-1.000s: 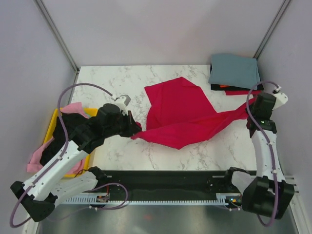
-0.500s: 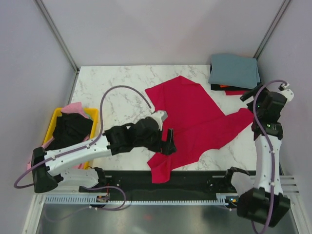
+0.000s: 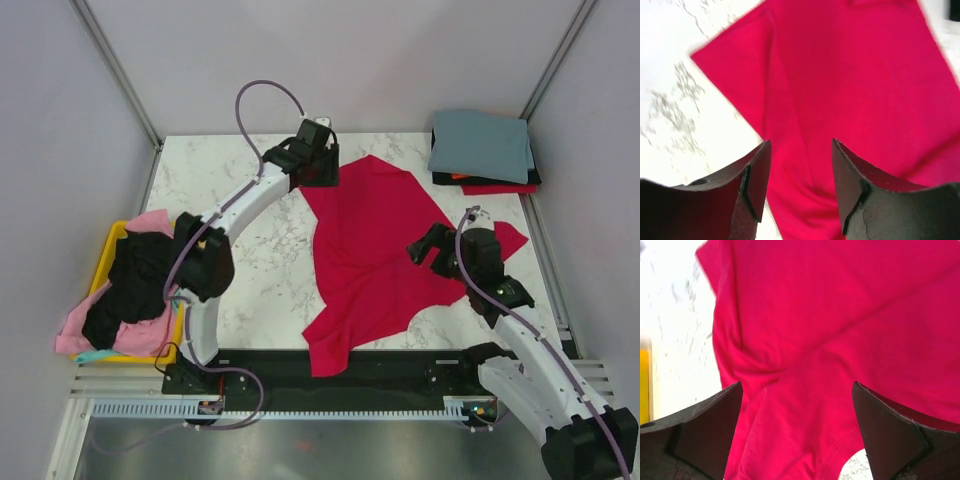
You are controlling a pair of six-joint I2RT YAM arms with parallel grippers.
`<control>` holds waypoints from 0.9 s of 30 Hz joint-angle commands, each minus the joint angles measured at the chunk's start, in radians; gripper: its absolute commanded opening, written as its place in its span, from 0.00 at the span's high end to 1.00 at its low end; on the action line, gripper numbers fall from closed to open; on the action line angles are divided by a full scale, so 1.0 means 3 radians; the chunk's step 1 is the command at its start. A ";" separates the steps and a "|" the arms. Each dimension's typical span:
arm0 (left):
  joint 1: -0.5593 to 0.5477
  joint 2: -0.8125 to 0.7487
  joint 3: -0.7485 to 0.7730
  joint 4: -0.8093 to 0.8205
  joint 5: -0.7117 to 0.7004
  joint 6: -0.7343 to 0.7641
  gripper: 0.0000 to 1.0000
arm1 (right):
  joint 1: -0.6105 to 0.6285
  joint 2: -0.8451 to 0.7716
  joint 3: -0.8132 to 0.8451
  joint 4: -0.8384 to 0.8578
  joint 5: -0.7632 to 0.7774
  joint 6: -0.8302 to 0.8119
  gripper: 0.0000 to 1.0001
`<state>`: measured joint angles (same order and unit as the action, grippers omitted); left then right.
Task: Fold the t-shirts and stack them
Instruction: Flatten the tshirt out
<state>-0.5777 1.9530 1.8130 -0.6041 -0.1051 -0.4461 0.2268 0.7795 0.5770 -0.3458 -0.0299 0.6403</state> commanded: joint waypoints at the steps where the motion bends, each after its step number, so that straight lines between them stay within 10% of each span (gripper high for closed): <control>1: 0.0233 0.0651 0.0796 -0.0134 0.0069 0.0540 0.43 | 0.0266 -0.0128 -0.0230 0.0426 -0.0120 0.0074 0.02; 9: 0.0335 0.1901 0.2270 -0.0114 0.0064 0.1114 0.41 | 0.0487 -0.0634 -0.1207 0.1331 -0.0314 0.0202 0.02; 27: 0.0392 0.2254 0.1990 0.0423 0.0514 0.0730 0.45 | 0.0487 -0.0241 -0.1325 0.1797 -0.0504 0.0202 0.02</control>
<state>-0.4641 2.6064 2.4275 -0.5175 0.0368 -0.1993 0.3695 0.7208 0.1791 0.1287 -0.1661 0.6895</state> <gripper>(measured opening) 0.558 0.982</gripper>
